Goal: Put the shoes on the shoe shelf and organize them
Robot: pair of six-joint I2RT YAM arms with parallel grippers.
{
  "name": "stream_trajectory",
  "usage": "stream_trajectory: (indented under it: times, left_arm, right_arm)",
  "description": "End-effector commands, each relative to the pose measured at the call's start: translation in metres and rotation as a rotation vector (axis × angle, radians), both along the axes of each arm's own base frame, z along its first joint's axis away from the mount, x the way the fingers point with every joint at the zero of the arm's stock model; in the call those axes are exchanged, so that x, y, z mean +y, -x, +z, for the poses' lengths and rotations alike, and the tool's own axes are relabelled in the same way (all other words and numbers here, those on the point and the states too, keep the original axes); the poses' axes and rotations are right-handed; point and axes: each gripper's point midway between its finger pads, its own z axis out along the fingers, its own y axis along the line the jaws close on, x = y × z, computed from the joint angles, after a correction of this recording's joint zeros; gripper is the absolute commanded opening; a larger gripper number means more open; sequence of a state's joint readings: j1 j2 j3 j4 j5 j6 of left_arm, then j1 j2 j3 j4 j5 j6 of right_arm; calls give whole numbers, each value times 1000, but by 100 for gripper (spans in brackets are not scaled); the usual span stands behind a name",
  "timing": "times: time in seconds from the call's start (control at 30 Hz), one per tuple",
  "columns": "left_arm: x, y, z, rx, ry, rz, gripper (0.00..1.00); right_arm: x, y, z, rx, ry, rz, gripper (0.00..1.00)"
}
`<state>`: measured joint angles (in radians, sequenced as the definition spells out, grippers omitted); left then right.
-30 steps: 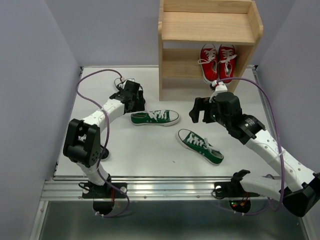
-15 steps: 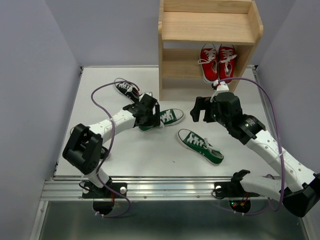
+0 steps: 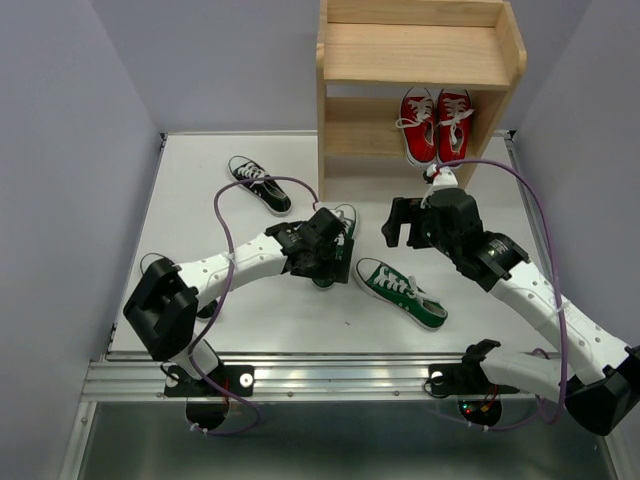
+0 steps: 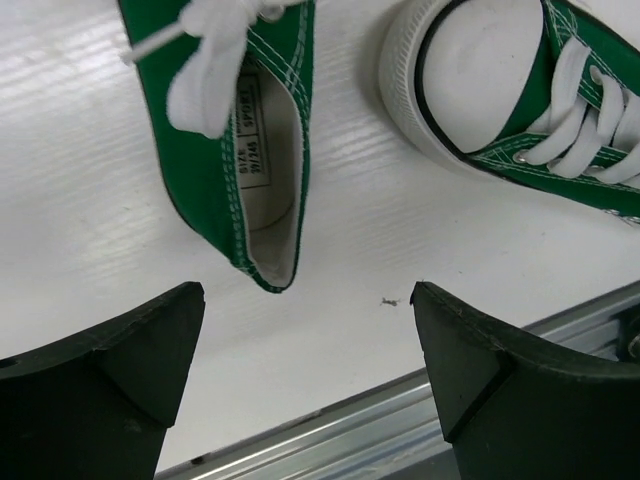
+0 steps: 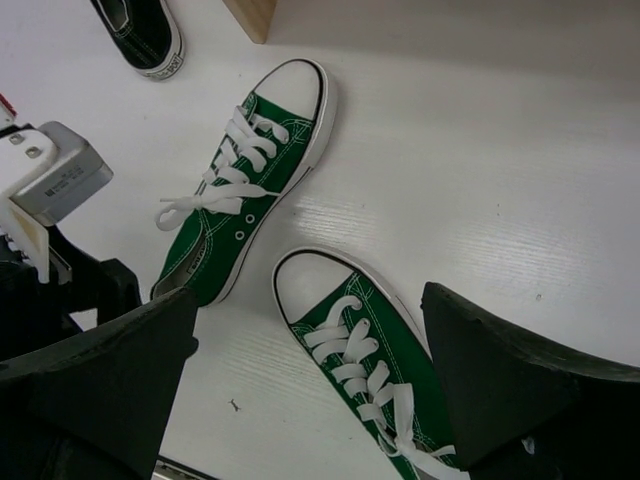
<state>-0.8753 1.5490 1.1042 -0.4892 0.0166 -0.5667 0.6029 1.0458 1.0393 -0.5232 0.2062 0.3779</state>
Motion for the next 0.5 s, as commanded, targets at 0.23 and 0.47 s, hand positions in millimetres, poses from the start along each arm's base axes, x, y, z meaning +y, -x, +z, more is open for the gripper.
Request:
stream_trajectory:
  times: [0.23,0.47]
  left_arm:
    - [29,-45,10,-247,-236,-45,97]
    - [12,-43,-10,-238,-212,-73,83]
  right_arm:
    - [-8,2,15,-47,-53,-58,100]
    - [-9,2,15,-40,-54,-71,100]
